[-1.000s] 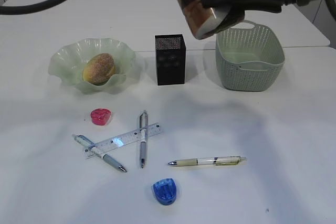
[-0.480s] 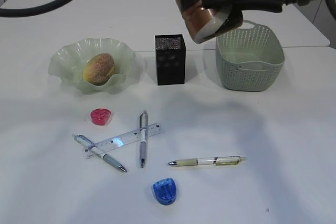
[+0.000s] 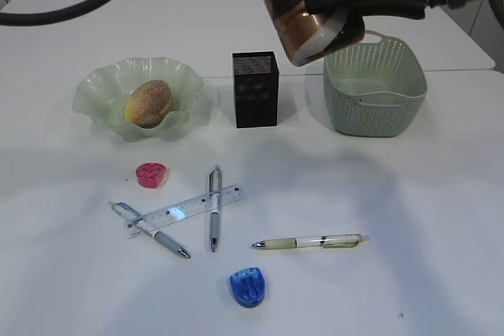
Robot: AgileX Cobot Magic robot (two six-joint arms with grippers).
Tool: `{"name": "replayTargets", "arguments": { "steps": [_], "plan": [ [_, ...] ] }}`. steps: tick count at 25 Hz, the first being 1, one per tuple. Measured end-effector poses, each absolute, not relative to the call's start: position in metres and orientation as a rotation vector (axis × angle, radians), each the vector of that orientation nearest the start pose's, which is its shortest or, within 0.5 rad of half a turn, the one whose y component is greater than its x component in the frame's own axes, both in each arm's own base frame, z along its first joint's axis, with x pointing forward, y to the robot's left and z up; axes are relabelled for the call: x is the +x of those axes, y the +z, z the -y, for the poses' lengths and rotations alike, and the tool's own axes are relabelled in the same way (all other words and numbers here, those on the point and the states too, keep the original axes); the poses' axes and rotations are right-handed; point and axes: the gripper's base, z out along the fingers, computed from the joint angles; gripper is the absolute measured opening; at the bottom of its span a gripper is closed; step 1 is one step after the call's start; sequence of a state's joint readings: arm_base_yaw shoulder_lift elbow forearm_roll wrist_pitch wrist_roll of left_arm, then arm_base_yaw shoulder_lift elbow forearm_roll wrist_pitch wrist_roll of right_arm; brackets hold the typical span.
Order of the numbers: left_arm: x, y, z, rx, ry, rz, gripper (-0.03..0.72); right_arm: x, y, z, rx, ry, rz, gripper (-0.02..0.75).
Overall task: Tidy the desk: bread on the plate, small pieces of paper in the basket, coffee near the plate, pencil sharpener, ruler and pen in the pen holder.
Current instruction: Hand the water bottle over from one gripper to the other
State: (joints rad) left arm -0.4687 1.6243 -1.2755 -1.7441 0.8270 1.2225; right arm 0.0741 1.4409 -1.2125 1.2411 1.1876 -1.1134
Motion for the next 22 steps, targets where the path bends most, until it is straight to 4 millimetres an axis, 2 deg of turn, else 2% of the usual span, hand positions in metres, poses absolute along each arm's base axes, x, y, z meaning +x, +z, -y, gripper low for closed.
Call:
{"name": "replayTargets", "arguments": {
  "steps": [6, 7, 16, 22],
  "plan": [
    [0.303, 0.354, 0.213, 0.528, -1.405, -1.762, 0.349, 0.275, 0.366, -0.094, -0.824, 1.115, -1.936, 0.575],
    [0.303, 0.354, 0.213, 0.526, -1.404, -1.762, 0.349, 0.271, 0.371, -0.093, -0.831, 1.107, -1.922, 0.575],
    [0.304, 0.354, 0.212, 0.524, -1.403, -1.762, 0.349, 0.268, 0.373, -0.08, -0.831, 1.027, -1.943, 0.575],
    [0.304, 0.354, 0.212, 0.524, -1.403, -1.762, 0.349, 0.27, 0.361, -0.069, -0.832, 0.87, -2.088, 0.575]
  ]
}}
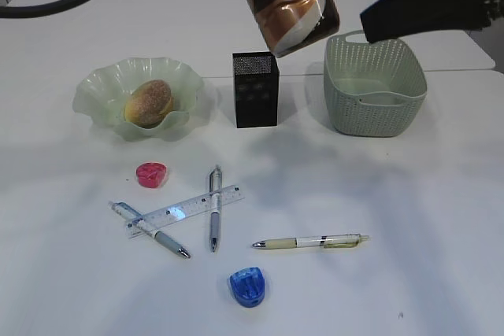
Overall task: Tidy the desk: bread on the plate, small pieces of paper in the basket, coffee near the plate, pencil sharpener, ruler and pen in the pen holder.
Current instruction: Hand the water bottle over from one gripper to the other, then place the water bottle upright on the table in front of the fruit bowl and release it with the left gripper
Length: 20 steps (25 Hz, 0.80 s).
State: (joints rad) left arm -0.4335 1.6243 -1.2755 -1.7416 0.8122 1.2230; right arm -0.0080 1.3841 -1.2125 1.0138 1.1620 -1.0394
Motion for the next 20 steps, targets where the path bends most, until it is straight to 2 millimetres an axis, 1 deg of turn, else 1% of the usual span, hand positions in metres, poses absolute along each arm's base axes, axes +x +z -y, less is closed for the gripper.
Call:
{"name": "replayTargets", "arguments": {
  "steps": [2, 3, 7, 10, 11, 13, 14, 15, 16, 18, 20],
  "plan": [
    [0.304, 0.354, 0.212, 0.524, -1.403, -1.762, 0.349, 0.27, 0.361, -0.069, -0.832, 0.87, -2.088, 0.575],
    [0.304, 0.354, 0.212, 0.524, -1.403, -1.762, 0.349, 0.267, 0.36, -0.063, -0.835, 0.754, -2.154, 0.575],
    [0.304, 0.354, 0.212, 0.524, -1.403, -1.762, 0.349, 0.262, 0.36, -0.055, -0.792, 0.633, -2.232, 0.575],
    [0.304, 0.354, 0.212, 0.524, -1.403, -1.762, 0.349, 0.262, 0.358, -0.047, -0.733, 0.52, -2.298, 0.575],
    [0.304, 0.354, 0.212, 0.522, -1.4, -1.763, 0.349, 0.263, 0.357, -0.043, -0.692, 0.47, -2.334, 0.575],
    [0.304, 0.354, 0.212, 0.522, -1.399, -1.763, 0.349, 0.264, 0.355, -0.04, -0.643, 0.439, -2.366, 0.575],
    [0.304, 0.354, 0.212, 0.52, -1.398, -1.763, 0.349, 0.265, 0.353, -0.035, -0.586, 0.383, -2.41, 0.575],
    [0.304, 0.354, 0.212, 0.52, -1.398, -1.763, 0.349, 0.265, 0.352, -0.032, -0.503, 0.368, -2.449, 0.575],
    [0.304, 0.354, 0.212, 0.519, -1.396, -1.764, 0.349, 0.265, 0.35, -0.027, -0.467, 0.298, -2.487, 0.575],
    [0.305, 0.354, 0.212, 0.517, -1.394, -1.765, 0.349, 0.265, 0.348, -0.021, -0.399, 0.24, -2.527, 0.575],
    [0.305, 0.354, 0.212, 0.514, -1.391, -1.766, 0.349, 0.264, 0.346, -0.013, -0.291, 0.145, -2.574, 0.575]
  ]
}}
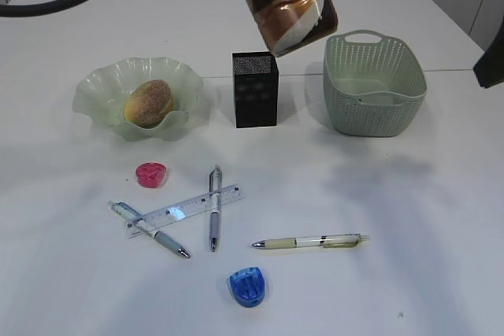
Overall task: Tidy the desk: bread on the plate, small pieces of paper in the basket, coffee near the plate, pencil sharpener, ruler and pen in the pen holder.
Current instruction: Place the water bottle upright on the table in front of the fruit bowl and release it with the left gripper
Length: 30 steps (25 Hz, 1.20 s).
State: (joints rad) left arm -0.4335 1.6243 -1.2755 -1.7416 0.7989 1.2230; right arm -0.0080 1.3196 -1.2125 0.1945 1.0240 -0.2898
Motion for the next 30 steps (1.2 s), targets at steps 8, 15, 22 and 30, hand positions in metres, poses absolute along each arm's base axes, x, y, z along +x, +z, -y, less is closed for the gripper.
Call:
{"name": "replayTargets", "arguments": {
  "steps": [8, 15, 22, 30],
  "plan": [
    [0.306, 0.352, 0.212, 0.52, -1.367, -1.775, 0.349, 0.236, 0.35, -0.001, -0.141, 0.005, -2.597, 0.573],
    [0.306, 0.352, 0.211, 0.516, -1.363, -1.777, 0.349, 0.189, 0.346, 0.0, -0.122, -0.014, -2.545, 0.573],
    [0.306, 0.352, 0.211, 0.515, -1.354, -1.78, 0.348, 0.164, 0.341, 0.0, -0.116, -0.021, -2.484, 0.573],
    [0.306, 0.349, 0.211, 0.558, -1.315, -1.796, 0.348, 0.152, 0.328, 0.0, -0.105, -0.017, -2.494, 0.573]
  ]
}}
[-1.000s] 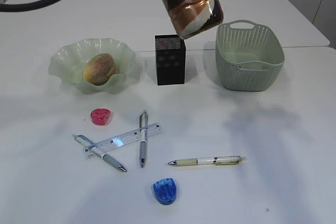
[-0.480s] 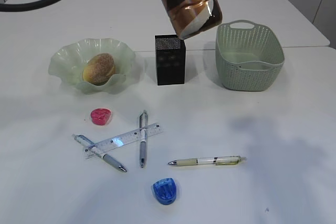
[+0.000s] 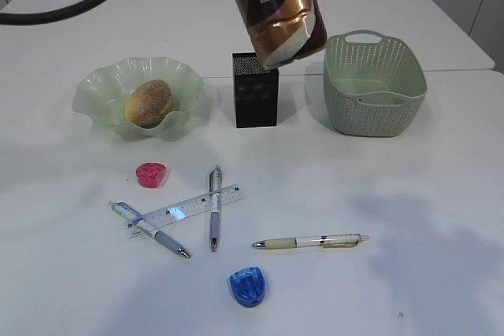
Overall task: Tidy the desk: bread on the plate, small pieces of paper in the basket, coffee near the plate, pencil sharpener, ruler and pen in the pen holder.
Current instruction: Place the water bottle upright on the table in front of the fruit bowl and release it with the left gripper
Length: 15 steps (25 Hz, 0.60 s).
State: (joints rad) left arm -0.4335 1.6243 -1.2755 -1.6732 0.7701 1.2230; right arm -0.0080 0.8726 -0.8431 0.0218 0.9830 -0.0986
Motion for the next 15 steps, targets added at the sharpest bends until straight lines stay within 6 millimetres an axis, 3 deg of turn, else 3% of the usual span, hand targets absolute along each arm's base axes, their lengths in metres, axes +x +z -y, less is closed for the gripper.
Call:
{"name": "replayTargets", "arguments": {
  "steps": [15],
  "plan": [
    [0.307, 0.332, 0.205, 0.692, -1.131, -1.9, 0.348, 0.151, 0.326, 0.0, -0.099, -0.017, -2.47, 0.572]
  ]
}}
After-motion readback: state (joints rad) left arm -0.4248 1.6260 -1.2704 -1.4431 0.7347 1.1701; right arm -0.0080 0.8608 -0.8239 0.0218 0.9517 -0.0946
